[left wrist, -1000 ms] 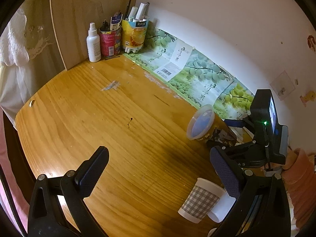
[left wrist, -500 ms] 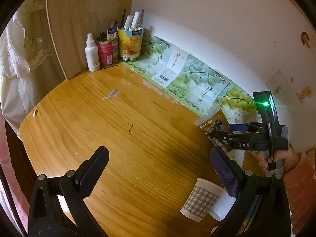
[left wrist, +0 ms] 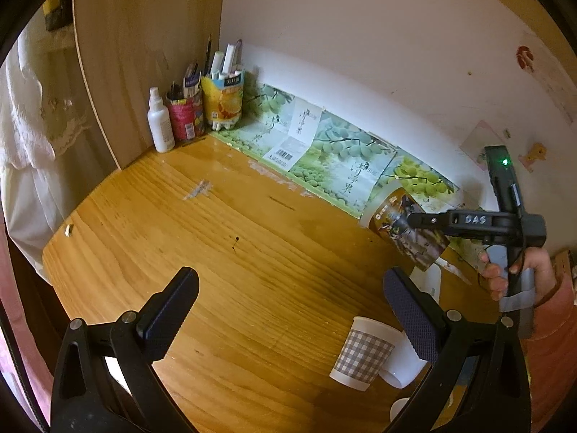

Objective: Flip cup upright
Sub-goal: 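Lift the brown cup with the right gripper and rotate it rim-up, then grasp the upright brown cup with the left gripper while the right gripper releases it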

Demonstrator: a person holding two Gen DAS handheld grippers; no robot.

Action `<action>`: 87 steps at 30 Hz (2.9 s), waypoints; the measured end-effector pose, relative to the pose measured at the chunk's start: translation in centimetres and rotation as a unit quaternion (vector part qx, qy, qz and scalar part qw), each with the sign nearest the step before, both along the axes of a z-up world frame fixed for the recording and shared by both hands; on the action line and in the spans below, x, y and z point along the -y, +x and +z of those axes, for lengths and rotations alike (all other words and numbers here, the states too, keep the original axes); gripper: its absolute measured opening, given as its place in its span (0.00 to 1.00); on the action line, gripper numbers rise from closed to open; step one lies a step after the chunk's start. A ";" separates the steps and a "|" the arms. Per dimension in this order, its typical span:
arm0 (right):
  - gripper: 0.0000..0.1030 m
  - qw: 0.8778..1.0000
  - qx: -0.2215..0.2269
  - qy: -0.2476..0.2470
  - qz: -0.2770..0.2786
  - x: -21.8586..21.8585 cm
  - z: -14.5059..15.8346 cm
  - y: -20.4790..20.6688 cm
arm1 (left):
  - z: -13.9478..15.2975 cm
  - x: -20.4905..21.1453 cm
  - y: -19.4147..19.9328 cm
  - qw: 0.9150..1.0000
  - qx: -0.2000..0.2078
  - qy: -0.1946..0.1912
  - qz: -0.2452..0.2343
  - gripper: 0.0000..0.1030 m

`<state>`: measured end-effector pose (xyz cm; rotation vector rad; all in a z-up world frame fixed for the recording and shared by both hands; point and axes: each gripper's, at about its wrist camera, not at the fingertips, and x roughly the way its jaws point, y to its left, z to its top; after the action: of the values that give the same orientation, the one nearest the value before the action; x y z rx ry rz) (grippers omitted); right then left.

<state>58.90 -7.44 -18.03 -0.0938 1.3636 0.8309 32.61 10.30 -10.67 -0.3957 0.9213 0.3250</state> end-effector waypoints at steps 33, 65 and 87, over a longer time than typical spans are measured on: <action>0.63 0.935 -0.033 0.173 -0.308 13.7 5.3 -18.3 | 0.9 3.4 -4.5 0.982 -0.004 0.035 -0.183 0.99; 0.60 0.911 0.022 0.069 -0.406 12.9 -1.0 -35.4 | -5.4 5.7 -10.5 0.954 -0.068 0.020 -0.291 0.99; 0.57 0.909 0.023 0.031 -0.414 12.0 -3.3 -39.0 | -8.2 8.6 -9.7 0.932 -0.116 -0.015 -0.342 0.99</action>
<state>19.85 -19.45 -21.28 0.4892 1.1686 0.1461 22.96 1.74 -18.83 -0.0434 1.2362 -0.2901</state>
